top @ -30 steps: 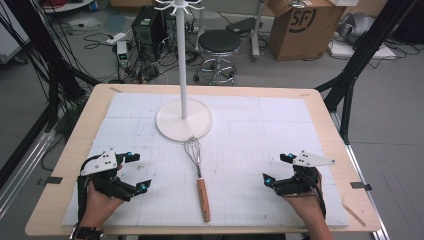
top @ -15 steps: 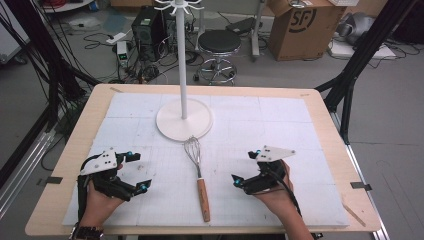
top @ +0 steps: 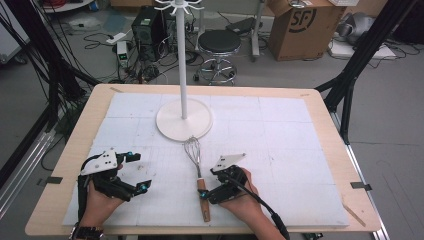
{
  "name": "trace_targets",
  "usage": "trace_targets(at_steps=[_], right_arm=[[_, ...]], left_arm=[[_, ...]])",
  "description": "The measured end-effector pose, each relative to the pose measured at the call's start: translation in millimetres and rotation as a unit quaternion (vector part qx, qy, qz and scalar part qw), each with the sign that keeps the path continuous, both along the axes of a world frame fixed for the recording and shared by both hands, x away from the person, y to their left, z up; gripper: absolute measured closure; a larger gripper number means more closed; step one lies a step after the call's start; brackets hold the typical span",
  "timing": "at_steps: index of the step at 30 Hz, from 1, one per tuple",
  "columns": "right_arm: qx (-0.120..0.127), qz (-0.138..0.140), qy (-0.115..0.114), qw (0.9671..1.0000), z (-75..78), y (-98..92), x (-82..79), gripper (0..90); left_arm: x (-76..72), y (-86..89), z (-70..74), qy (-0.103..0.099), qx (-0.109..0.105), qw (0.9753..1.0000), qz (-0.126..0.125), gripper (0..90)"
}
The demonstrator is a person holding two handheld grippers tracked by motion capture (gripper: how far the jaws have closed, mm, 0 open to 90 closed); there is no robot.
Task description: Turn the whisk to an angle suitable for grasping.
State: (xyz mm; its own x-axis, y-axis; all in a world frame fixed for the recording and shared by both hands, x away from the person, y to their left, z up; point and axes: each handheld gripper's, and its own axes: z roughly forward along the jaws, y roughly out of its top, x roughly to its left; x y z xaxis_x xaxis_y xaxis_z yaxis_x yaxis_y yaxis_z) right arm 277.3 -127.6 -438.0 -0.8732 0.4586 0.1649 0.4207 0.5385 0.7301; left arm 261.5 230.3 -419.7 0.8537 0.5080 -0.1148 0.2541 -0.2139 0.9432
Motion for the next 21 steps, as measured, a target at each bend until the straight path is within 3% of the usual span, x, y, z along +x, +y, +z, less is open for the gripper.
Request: trace_targets(at_steps=[3, 5, 7, 11, 19, 21], right_arm=[[-0.012, 0.0, 0.001, 0.9999, -3.5, 8.3, -1.7, 18.4], [-0.043, 0.004, -0.006, 0.9991, -8.7, 19.3, -4.0, 22.3], [-0.051, 0.007, -0.016, 0.9986, -7.5, 20.7, -4.9, 28.6], [-0.056, 0.011, -0.007, 0.9983, -4.1, 16.6, -3.4, 37.6], [-0.078, 0.02, -0.004, 0.9968, 0.5, 10.3, -0.2, 42.1], [-0.087, 0.037, -0.008, 0.9955, 3.2, 5.1, 0.8, 49.7]], left_arm=[[0.3, 0.4, -0.3, 0.001, 0.002, 1.0, 0.0, 1.7], [0.2, 0.4, -0.4, 0.001, 0.003, 1.0, 0.0, 1.7], [0.1, 0.5, -0.4, 0.0, 0.003, 1.0, 0.0, 1.7], [-0.2, 0.6, -0.7, 0.001, 0.001, 1.0, 0.0, 1.7], [-0.8, 0.6, -0.2, 0.0, 0.001, 1.0, -0.001, 1.7], [-0.7, 0.8, -0.2, 0.0, 0.001, 1.0, -0.002, 1.7]])
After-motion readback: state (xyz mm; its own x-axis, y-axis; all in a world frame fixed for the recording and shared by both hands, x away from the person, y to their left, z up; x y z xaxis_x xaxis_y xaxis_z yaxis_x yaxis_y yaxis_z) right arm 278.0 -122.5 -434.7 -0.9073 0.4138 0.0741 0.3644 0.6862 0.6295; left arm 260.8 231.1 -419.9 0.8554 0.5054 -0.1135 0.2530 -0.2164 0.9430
